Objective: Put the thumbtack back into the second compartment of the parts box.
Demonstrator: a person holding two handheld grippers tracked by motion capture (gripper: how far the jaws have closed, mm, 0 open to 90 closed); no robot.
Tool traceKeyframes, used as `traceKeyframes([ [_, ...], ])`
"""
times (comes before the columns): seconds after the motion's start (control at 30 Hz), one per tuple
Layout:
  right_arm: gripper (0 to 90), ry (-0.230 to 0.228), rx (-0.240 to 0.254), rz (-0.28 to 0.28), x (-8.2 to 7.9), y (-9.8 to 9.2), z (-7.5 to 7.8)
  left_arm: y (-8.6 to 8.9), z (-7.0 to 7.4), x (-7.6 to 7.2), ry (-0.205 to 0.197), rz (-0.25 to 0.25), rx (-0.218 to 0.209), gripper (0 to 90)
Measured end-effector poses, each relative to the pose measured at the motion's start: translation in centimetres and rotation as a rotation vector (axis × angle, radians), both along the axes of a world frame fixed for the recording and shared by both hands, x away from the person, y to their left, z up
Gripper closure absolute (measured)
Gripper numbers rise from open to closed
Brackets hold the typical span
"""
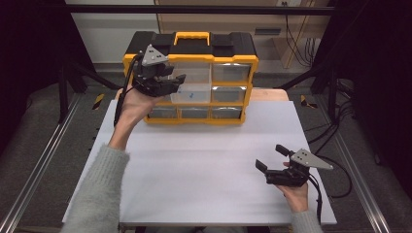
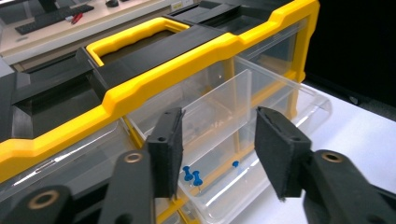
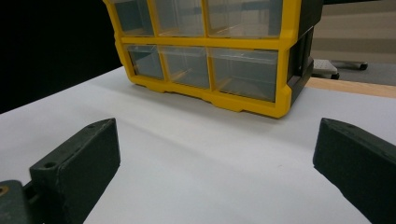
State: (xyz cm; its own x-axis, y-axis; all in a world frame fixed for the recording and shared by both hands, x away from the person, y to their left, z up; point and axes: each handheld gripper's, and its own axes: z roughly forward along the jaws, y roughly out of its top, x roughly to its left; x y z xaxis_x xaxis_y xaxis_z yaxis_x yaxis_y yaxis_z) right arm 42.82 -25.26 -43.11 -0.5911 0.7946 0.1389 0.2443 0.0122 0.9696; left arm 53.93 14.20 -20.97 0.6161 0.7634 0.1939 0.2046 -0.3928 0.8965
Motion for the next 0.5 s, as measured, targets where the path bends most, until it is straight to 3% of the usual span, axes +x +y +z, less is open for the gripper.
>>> traceKeyframes([
  [0.27, 1.2, 0.001, -0.003, 0.000, 0.0, 0.0, 0.0, 0.4, -0.3, -1.6, -0.035, -0.017, -0.008, 31.8],
  [0.5, 1.2, -0.005, -0.011, 0.006, 0.0, 0.0, 0.0, 0.9, -0.5, -2.8, -0.041, -0.037, -0.031, 18.6],
])
